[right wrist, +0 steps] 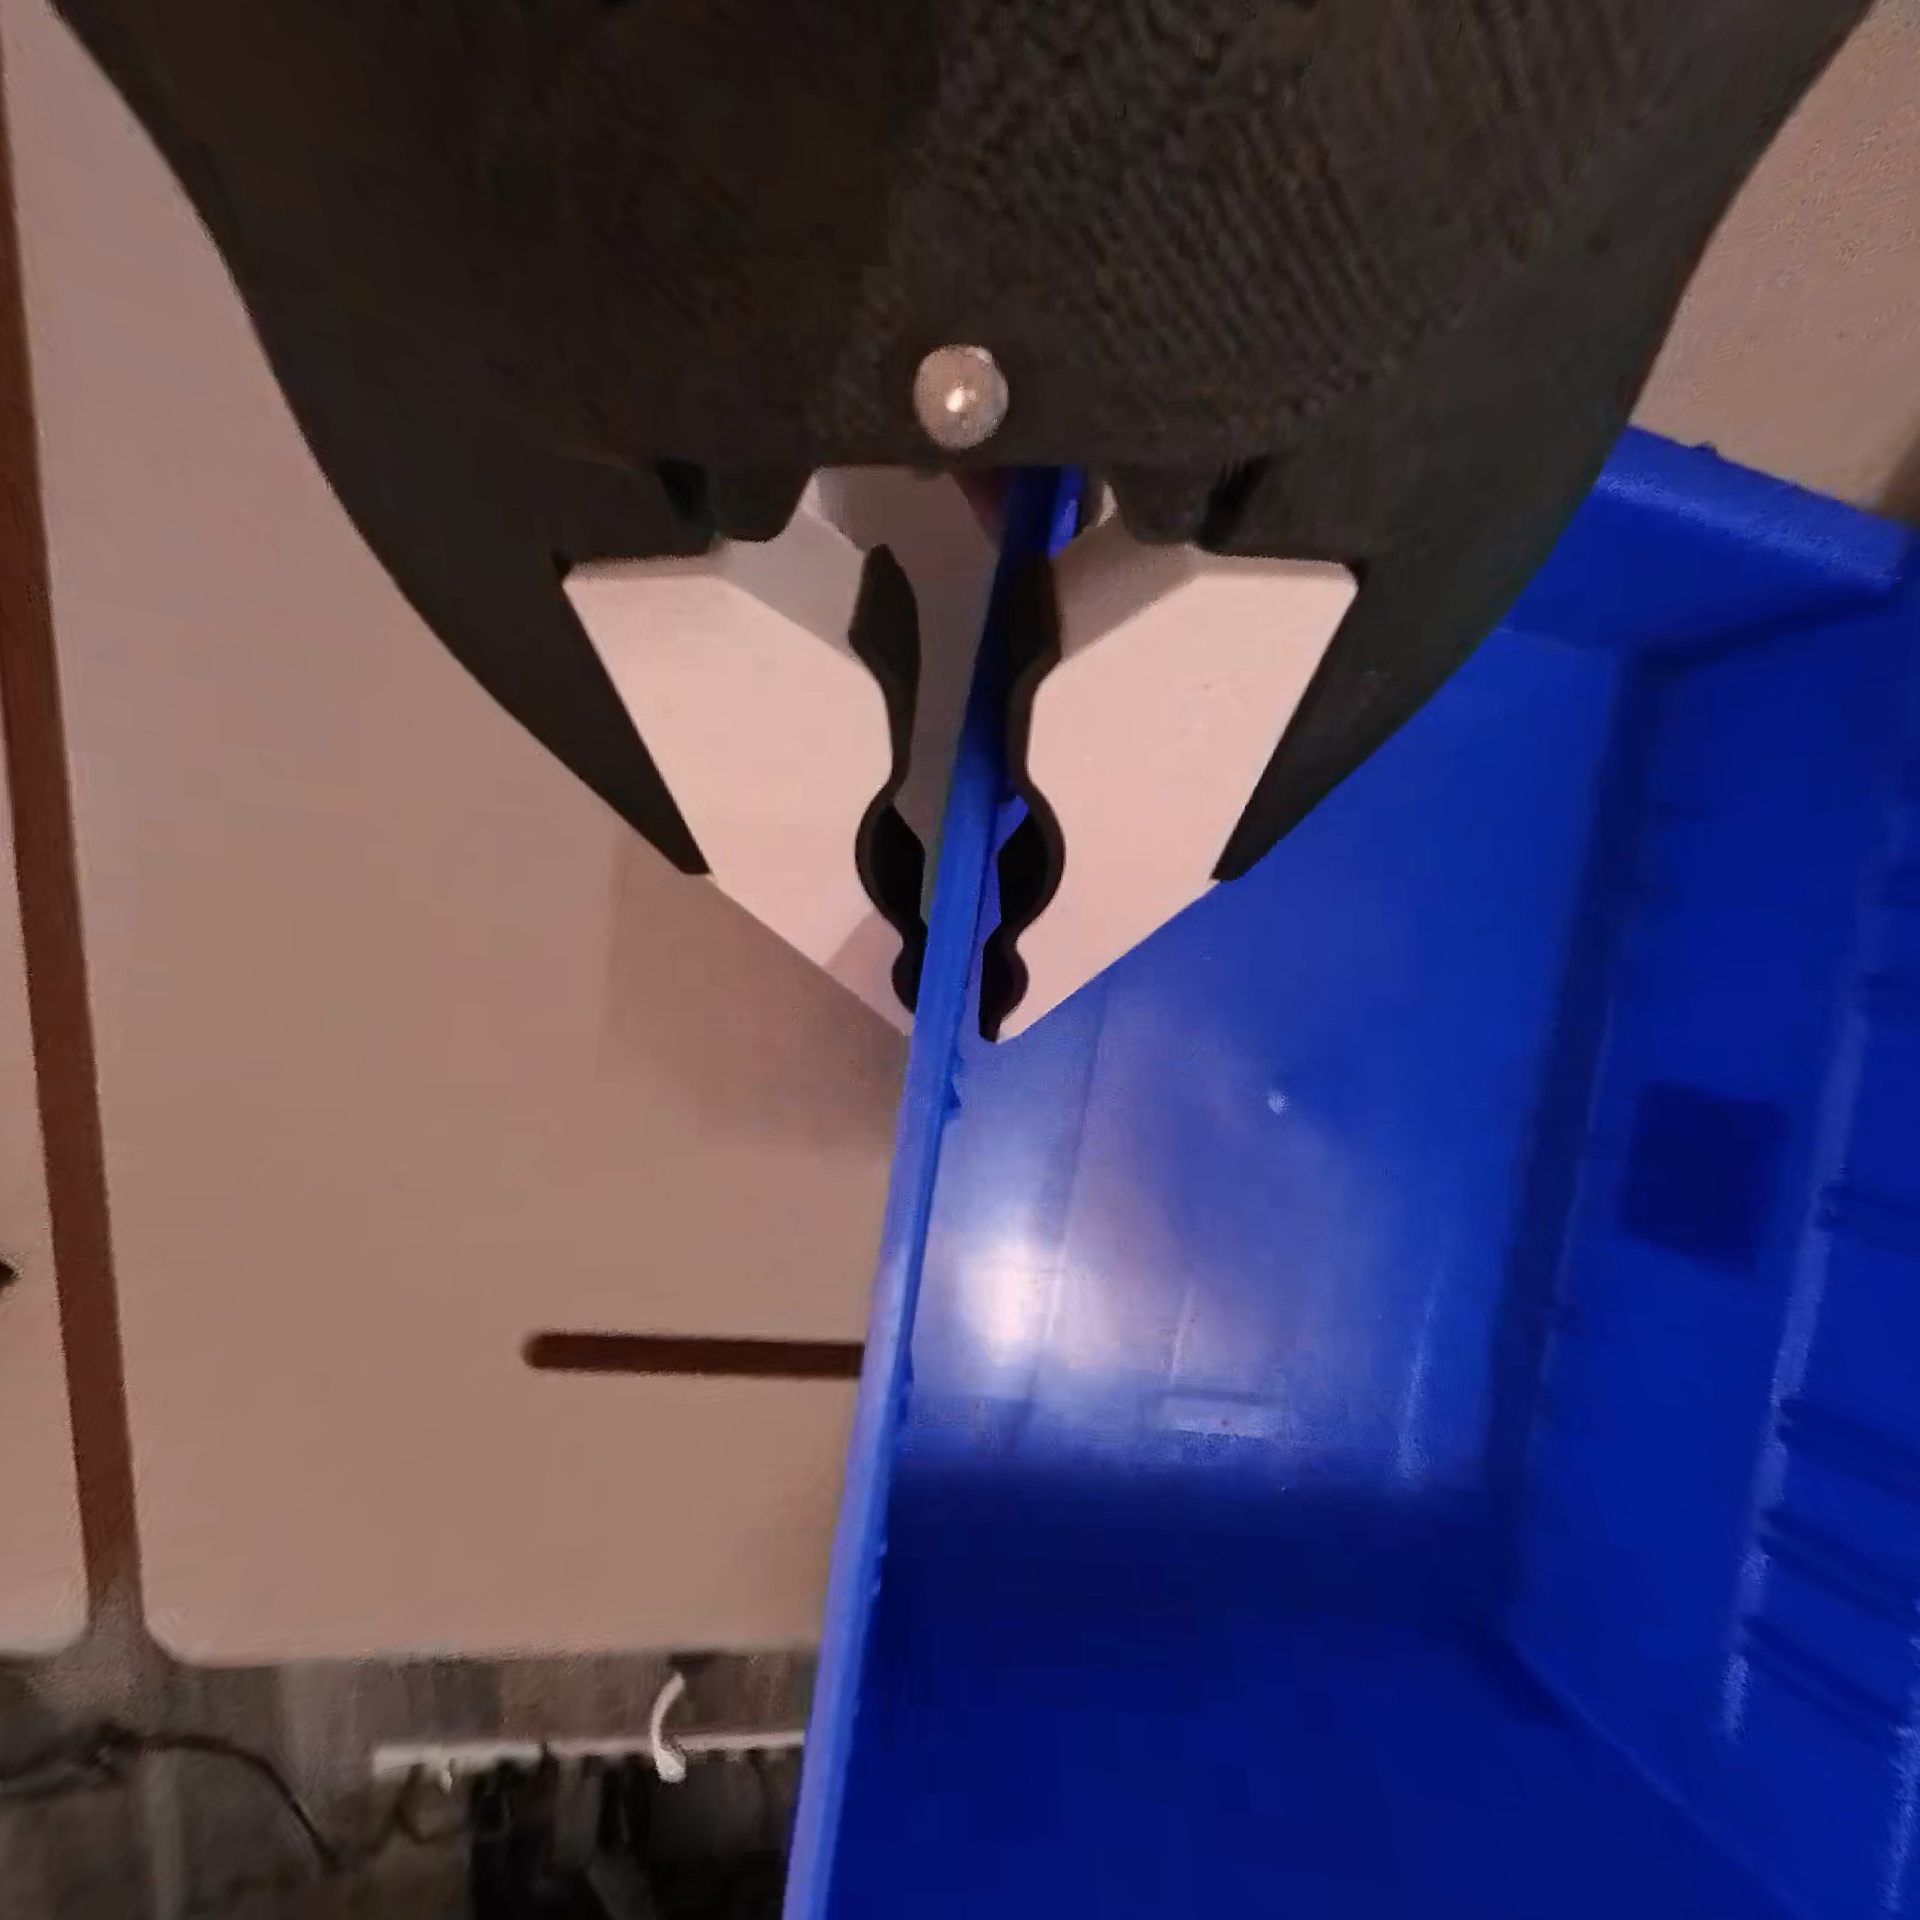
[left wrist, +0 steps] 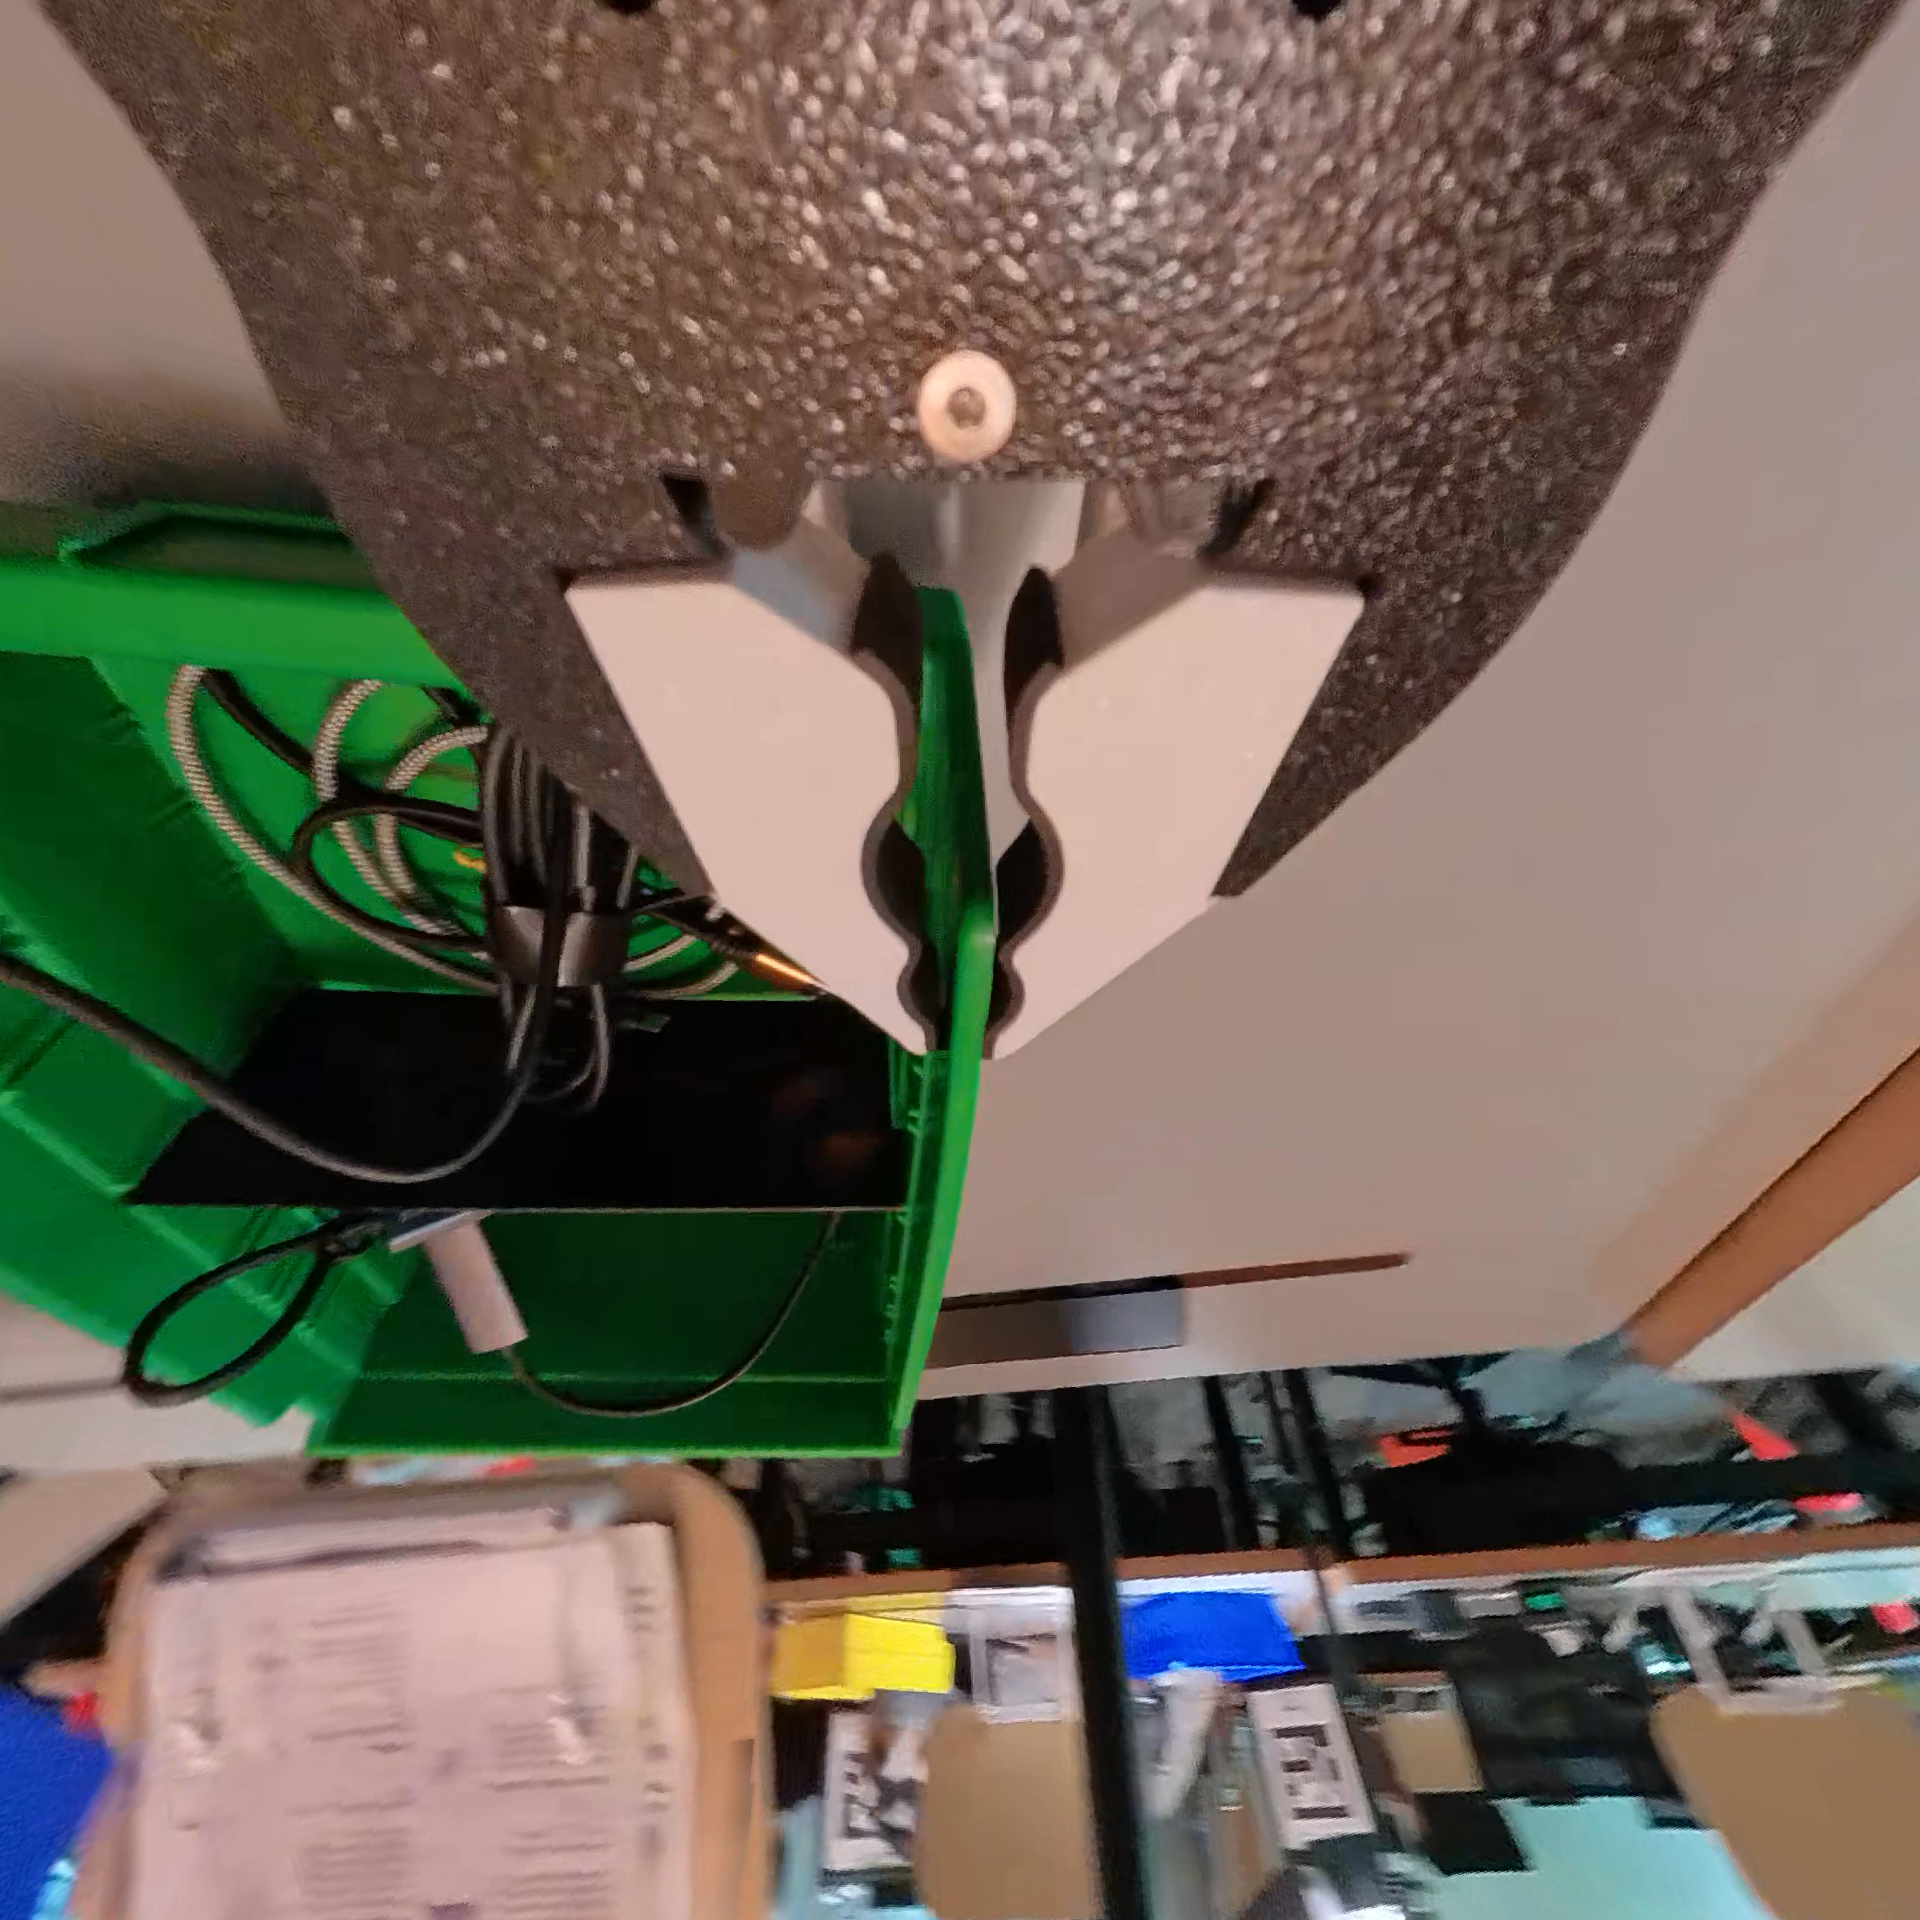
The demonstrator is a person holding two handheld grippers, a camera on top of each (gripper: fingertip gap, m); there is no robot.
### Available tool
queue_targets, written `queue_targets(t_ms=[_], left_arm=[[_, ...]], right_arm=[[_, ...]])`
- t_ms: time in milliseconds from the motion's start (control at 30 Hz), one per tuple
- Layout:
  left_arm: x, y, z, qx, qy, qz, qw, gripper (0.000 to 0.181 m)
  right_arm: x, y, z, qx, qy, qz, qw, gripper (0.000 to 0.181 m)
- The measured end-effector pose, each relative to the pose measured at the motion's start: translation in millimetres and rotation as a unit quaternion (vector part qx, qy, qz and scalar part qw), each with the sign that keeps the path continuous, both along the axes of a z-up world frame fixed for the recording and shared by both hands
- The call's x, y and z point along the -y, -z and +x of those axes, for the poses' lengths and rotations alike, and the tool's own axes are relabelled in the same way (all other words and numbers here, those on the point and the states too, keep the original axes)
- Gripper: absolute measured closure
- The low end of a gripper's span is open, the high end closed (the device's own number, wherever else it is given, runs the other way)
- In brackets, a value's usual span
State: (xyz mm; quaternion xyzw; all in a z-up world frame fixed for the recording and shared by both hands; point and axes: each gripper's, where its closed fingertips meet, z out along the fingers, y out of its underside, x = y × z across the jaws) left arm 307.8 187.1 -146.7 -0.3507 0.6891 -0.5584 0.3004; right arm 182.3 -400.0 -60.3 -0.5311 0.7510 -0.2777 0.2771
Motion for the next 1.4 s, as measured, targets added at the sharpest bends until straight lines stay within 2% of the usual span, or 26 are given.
queue_targets(t_ms=[33, 133, 167, 267, 367, 467, 700, 733, 800, 900, 967, 1067, 1133, 1200, 1300, 1400], left_arm=[[-14, 0, 6, -0.004, -0.019, -0.018, 1.000, 0.178], [-48, -1, 20, -0.022, -0.048, -0.077, 0.996, 0.180], [-59, -1, 25, -0.018, -0.063, -0.072, 0.995, 0.180], [-86, -1, 34, -0.016, -0.098, -0.070, 0.993, 0.180], [-101, -1, 40, -0.016, -0.118, -0.081, 0.990, 0.180], [-104, -1, 44, -0.013, -0.121, -0.076, 0.990, 0.180], [-104, -1, 45, -0.001, -0.140, -0.055, 0.989, 0.178], [-104, -1, 45, 0.000, -0.142, -0.053, 0.988, 0.178], [-105, -2, 44, 0.006, -0.145, -0.046, 0.988, 0.177], [-110, -32, 34, 0.062, -0.169, -0.039, 0.983, 0.161], [-96, -59, 23, 0.102, -0.149, -0.035, 0.983, 0.150], [-35, -73, 11, 0.100, -0.018, -0.025, 0.995, 0.142], [7, -64, 10, 0.055, 0.083, 0.011, 0.995, 0.134], [32, -56, 19, 0.008, 0.139, 0.056, 0.989, 0.129], [47, -48, 51, -0.026, 0.150, 0.129, 0.980, 0.127], [69, -21, 59, -0.121, 0.208, 0.167, 0.956, 0.130]], right_arm=[[16, 20, -15, -0.020, 0.015, 0.007, 1.000, 0.174], [48, 75, -46, -0.066, 0.051, 0.036, 0.996, 0.173], [54, 89, -50, -0.075, 0.057, 0.045, 0.995, 0.173], [66, 115, -53, -0.089, 0.053, 0.049, 0.993, 0.174], [73, 130, -48, -0.098, 0.046, 0.046, 0.993, 0.174], [78, 139, -40, -0.103, 0.038, 0.044, 0.993, 0.176], [92, 135, -16, -0.074, 0.027, -0.002, 0.997, 0.171], [94, 132, -16, -0.071, 0.027, -0.014, 0.997, 0.160], [108, 119, -23, -0.064, 0.052, -0.062, 0.995, 0.119], [104, 85, -40, -0.022, 0.053, -0.121, 0.991, 0.088], [79, 60, -54, 0.040, 0.025, -0.144, 0.989, 0.086], [16, 41, -82, 0.122, -0.079, -0.128, 0.981, 0.094], [-22, 42, -104, 0.143, -0.138, -0.090, 0.976, 0.101], [-48, 44, -124, 0.162, -0.157, -0.057, 0.973, 0.107], [-77, 43, -144, 0.193, -0.174, -0.046, 0.965, 0.112], [-101, 42, -148, 0.221, -0.197, -0.042, 0.954, 0.116]])
